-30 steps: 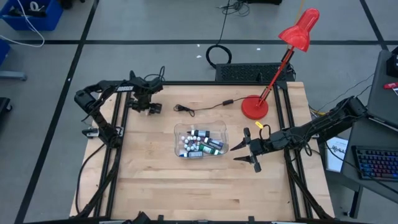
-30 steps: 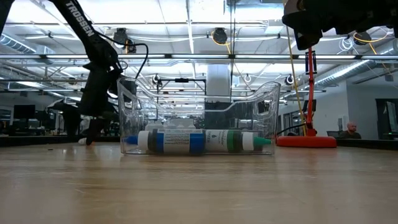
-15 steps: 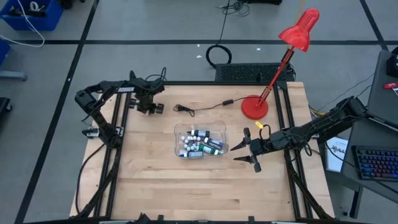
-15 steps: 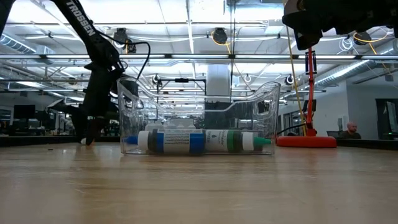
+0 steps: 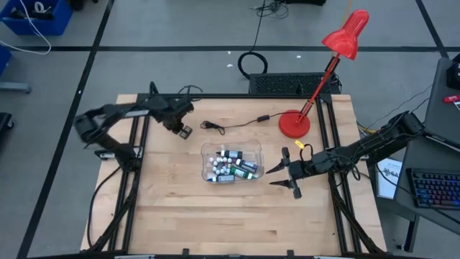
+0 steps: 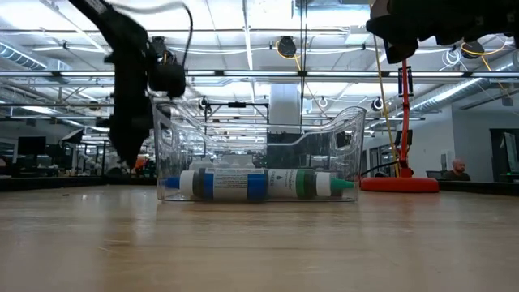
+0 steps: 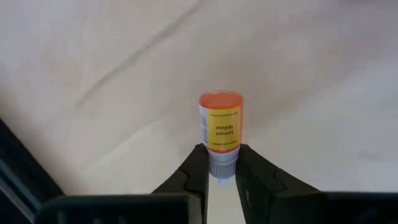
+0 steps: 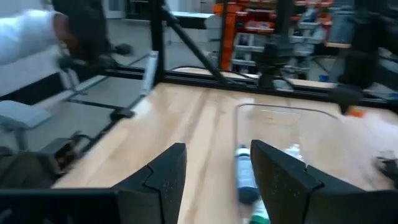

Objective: Pick & Place food coloring
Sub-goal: Put the small orange food coloring bottle into the transparent bin, then return to Home Position

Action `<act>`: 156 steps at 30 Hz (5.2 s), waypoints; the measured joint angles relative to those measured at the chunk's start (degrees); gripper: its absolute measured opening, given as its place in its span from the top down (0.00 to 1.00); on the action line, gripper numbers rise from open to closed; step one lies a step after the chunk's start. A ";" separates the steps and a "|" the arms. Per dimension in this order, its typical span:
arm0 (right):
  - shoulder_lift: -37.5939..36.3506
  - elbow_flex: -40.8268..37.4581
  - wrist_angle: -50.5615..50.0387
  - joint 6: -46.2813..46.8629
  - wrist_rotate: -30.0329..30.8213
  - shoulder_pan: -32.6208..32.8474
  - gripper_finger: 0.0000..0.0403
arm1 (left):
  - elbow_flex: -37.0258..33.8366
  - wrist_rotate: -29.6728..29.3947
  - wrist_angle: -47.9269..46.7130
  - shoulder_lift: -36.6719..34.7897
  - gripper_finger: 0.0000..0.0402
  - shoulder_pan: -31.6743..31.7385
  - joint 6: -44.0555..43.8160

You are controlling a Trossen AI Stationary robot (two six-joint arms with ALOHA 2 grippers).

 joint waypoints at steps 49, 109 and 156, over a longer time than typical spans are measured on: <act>37.83 18.34 14.34 -2.84 -9.57 -19.17 0.58 | 20.82 -7.71 24.37 8.49 0.86 -45.83 23.68; 26.22 30.16 -35.70 5.91 -13.77 -20.52 0.38 | 11.91 -16.99 25.58 -4.58 0.54 -51.92 18.21; -55.05 -23.13 -24.18 -4.49 7.07 -11.54 0.47 | -43.01 -18.09 33.23 -87.47 0.54 -59.05 9.86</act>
